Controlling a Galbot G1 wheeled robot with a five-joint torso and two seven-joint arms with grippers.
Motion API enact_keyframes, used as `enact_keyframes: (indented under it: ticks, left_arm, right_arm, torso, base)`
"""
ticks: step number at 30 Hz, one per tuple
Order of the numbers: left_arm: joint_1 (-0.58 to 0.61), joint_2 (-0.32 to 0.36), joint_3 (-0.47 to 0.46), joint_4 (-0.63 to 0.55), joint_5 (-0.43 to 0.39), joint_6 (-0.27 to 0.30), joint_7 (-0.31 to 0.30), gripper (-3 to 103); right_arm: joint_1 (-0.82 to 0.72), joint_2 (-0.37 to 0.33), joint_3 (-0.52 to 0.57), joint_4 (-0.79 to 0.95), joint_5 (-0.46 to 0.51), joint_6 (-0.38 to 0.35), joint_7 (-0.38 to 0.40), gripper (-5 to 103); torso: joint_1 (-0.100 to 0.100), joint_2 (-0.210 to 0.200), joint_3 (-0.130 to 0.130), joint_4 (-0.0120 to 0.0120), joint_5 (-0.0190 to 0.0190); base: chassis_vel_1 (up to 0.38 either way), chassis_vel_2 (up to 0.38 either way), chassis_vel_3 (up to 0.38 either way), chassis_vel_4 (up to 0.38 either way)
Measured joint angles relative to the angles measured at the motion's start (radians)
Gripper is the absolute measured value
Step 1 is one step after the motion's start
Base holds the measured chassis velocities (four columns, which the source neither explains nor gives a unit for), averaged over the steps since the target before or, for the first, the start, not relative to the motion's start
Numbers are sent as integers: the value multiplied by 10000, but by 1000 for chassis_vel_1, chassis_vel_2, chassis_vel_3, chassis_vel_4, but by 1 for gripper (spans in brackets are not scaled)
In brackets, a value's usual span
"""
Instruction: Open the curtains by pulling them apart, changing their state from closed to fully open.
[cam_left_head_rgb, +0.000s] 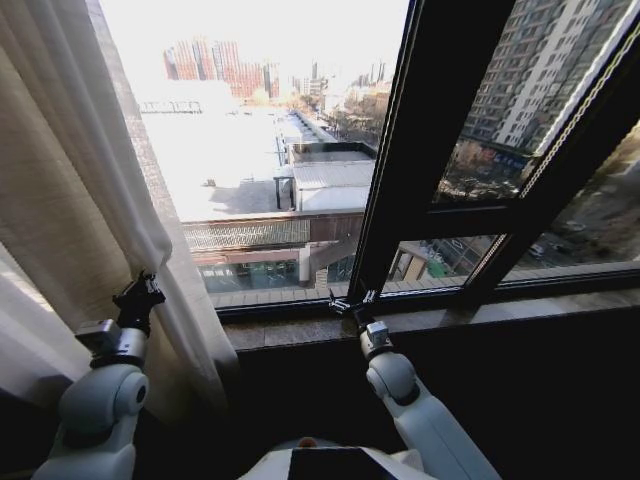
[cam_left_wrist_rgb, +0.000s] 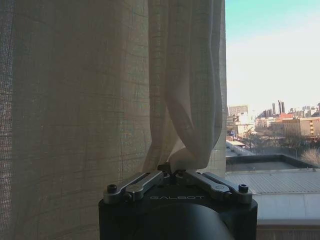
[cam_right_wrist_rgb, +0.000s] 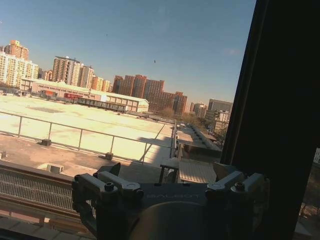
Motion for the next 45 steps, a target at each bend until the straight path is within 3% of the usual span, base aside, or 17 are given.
enact_keyframes:
  ticks: [45]
  left_arm:
    - [104, -238, -26, -196, 103, -25, -41, 0]
  right_arm:
    - [103, -94, -262, -171, -201, 149, 8, 100]
  torso:
    - [3, -1, 0, -1, 3]
  base:
    - [82, 83, -83, -86]
